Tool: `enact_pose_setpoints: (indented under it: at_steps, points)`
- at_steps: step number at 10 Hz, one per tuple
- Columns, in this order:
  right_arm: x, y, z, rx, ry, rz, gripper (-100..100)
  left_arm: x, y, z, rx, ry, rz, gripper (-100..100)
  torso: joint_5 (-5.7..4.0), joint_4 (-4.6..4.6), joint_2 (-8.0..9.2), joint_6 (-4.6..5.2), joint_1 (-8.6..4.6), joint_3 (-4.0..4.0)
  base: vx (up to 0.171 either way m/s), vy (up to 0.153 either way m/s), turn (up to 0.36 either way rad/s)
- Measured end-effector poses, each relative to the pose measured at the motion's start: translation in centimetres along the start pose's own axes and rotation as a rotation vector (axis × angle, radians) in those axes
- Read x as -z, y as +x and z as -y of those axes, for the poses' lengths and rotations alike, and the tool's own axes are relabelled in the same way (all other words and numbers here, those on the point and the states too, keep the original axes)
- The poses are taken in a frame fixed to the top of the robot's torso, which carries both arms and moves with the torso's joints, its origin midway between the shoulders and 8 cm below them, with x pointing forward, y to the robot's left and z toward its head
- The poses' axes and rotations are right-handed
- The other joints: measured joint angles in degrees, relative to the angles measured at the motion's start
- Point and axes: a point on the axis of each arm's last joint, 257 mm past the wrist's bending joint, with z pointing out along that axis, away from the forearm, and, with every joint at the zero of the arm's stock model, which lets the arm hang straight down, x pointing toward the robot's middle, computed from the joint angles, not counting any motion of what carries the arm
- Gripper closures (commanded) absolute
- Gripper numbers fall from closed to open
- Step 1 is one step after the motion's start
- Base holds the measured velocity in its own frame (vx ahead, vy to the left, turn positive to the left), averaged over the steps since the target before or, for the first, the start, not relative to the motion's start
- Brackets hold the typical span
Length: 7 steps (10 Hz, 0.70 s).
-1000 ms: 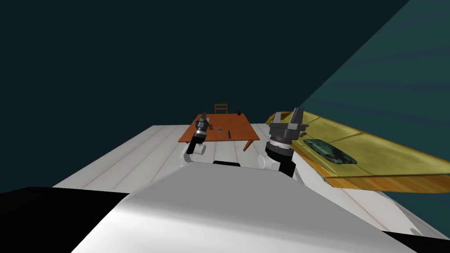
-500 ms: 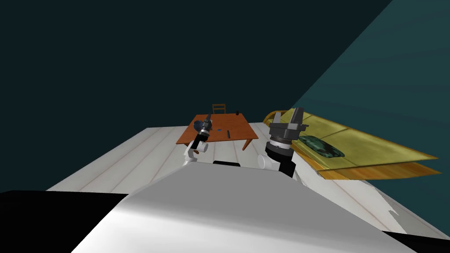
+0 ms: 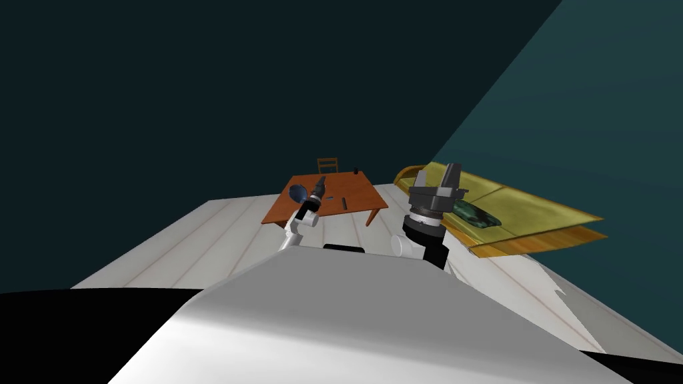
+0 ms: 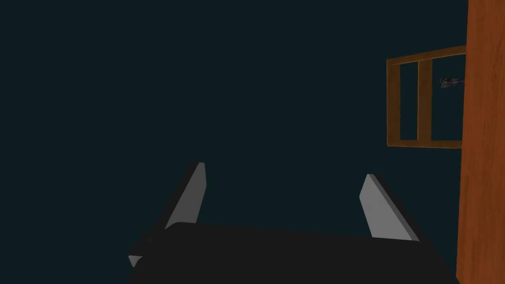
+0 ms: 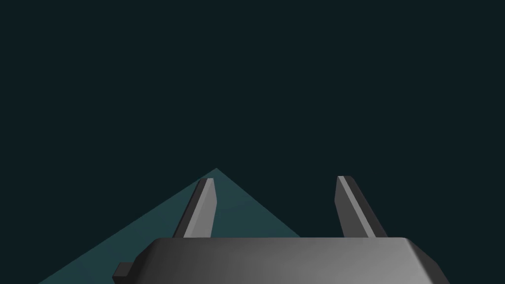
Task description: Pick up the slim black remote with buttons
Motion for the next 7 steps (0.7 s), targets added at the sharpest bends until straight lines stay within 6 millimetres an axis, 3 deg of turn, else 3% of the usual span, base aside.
enact_pose_setpoints:
  at_steps: [7]
  points:
    - [0.0,0.0,0.0,0.000,0.000,0.000,0,-1.8,2.1,-7.3,-0.032,-0.205,-0.069,-100,-0.01,-0.01,-0.02,-0.06,-0.05,-0.01,0.004,0.018,-0.122]
